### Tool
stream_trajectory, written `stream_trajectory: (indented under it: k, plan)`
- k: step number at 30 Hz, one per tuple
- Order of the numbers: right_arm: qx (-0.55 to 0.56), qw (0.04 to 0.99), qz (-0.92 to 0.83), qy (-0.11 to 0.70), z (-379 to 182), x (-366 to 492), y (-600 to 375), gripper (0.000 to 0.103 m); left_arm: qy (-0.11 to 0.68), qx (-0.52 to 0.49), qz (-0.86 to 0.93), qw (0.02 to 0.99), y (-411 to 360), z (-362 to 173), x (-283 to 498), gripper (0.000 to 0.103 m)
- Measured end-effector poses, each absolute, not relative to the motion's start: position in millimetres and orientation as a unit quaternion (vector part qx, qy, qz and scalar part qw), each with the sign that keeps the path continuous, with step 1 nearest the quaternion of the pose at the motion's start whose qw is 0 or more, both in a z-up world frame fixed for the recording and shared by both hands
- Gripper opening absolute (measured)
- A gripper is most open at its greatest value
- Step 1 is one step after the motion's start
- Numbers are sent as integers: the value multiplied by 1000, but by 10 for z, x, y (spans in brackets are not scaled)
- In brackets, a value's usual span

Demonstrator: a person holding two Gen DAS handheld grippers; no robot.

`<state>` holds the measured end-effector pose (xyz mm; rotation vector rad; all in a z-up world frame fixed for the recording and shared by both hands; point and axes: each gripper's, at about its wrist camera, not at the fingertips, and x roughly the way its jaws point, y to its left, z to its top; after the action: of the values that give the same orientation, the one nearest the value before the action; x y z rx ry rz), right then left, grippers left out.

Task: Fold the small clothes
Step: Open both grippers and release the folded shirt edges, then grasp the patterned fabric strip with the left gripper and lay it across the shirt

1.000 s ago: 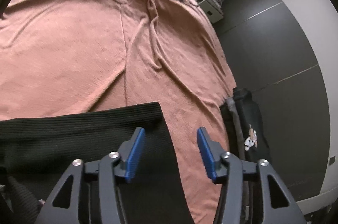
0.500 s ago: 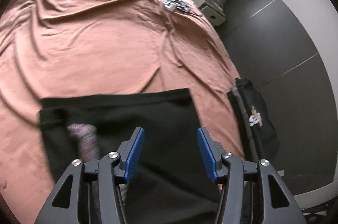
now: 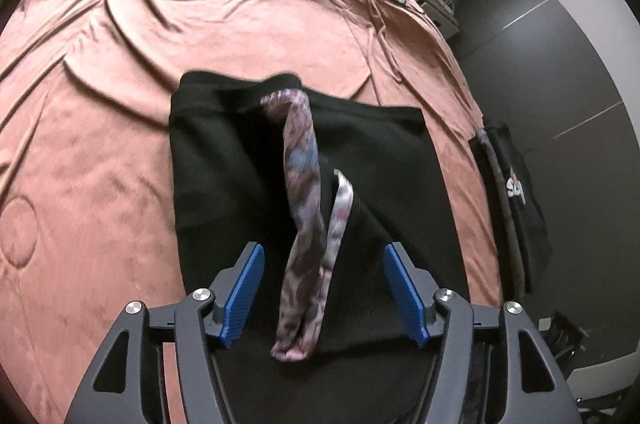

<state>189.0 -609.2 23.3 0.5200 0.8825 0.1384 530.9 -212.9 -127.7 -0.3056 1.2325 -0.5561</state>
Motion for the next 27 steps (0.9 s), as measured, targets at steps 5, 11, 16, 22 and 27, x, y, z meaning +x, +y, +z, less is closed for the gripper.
stream_trajectory:
  k: [5, 11, 16, 22, 27]
  plan:
    - [235, 869, 66, 431, 221, 1907, -6050, 50, 588, -140, -271, 749, -2172, -1437, 5185, 64]
    - [225, 866, 57, 443, 167, 1975, -6069, 50, 608, -146, -290, 724, -2235, -1614, 5147, 64]
    - [225, 865, 56, 445, 151, 2016, -6115, 50, 623, -163, -300, 704, -2249, -1722, 5150, 48]
    - [229, 862, 60, 449, 112, 2062, -6110, 50, 611, -183, -337, 693, -2365, -1636, 5241, 10]
    - [224, 863, 65, 448, 141, 2088, -6097, 50, 584, -200, -362, 699, -2505, -1434, 5397, 8]
